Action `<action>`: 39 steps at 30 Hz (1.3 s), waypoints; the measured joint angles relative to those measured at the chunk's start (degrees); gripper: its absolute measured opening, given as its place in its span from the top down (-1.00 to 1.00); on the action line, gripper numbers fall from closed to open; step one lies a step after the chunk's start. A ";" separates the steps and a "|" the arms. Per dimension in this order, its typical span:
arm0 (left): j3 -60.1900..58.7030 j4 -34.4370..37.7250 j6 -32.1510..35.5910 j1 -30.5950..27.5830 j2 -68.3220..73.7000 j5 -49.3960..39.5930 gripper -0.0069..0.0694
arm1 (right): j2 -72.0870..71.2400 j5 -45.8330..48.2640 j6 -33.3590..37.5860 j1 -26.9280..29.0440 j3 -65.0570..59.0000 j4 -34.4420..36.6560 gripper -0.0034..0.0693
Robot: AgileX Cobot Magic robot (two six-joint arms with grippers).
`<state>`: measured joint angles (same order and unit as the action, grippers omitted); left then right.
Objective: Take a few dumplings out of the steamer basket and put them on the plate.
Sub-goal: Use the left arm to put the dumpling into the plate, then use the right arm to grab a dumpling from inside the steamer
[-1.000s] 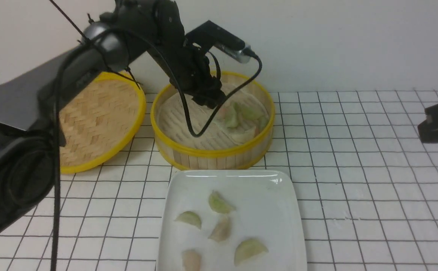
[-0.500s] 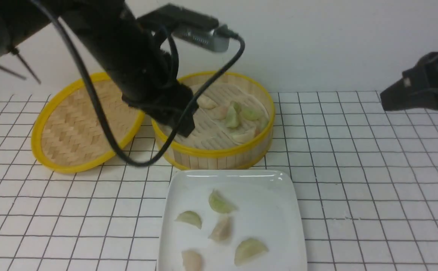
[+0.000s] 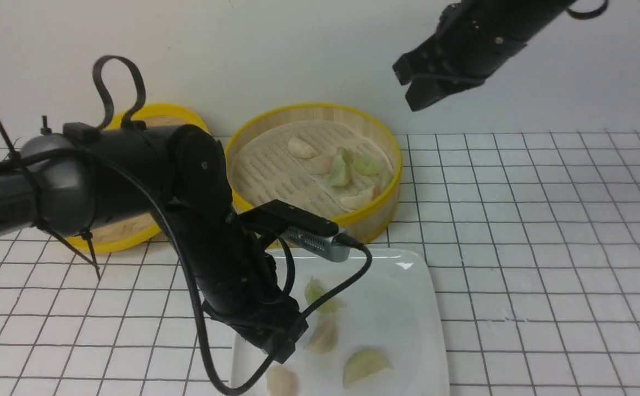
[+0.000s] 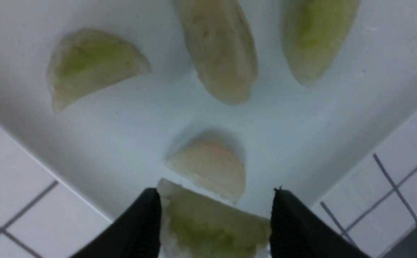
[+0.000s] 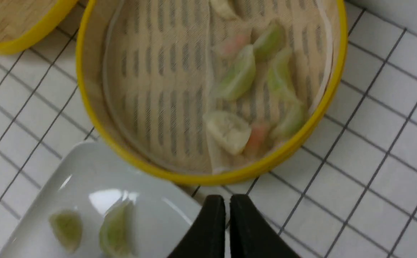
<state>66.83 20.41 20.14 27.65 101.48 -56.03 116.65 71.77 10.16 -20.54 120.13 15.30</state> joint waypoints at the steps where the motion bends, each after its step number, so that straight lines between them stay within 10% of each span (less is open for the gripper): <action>1: 0.00 0.06 -0.02 0.00 0.73 0.58 -0.10 | 2.07 0.00 -0.12 0.00 2.20 -0.06 0.80; 12: 0.49 -2.04 -1.75 0.00 3.43 1.29 -0.69 | 21.43 0.00 2.83 -0.11 19.96 -0.28 -0.06; 19: 2.95 -2.53 -6.09 0.00 1.98 -2.70 -0.28 | 27.01 -5.81 11.04 -0.68 20.51 -0.35 -0.32; 26: 2.95 -4.92 -7.80 0.00 -6.99 -5.72 0.75 | 29.67 -8.30 13.51 -2.09 20.53 -5.03 -0.33; 32: 2.95 -7.73 -10.96 0.00 -16.06 -7.02 0.83 | 30.93 -9.04 13.26 -2.28 20.76 -8.90 -0.23; 36: 2.95 -11.91 -14.25 0.00 -23.96 -8.03 0.83 | 31.11 -8.97 10.88 -2.28 20.76 -9.61 0.51; 39: 2.95 -14.74 -15.86 0.00 -26.60 -8.35 0.83 | 30.15 -7.56 10.47 -2.28 20.76 -9.70 0.51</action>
<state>69.79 5.67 4.28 27.65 74.88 -64.38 146.80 64.21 20.63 -22.82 140.89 5.60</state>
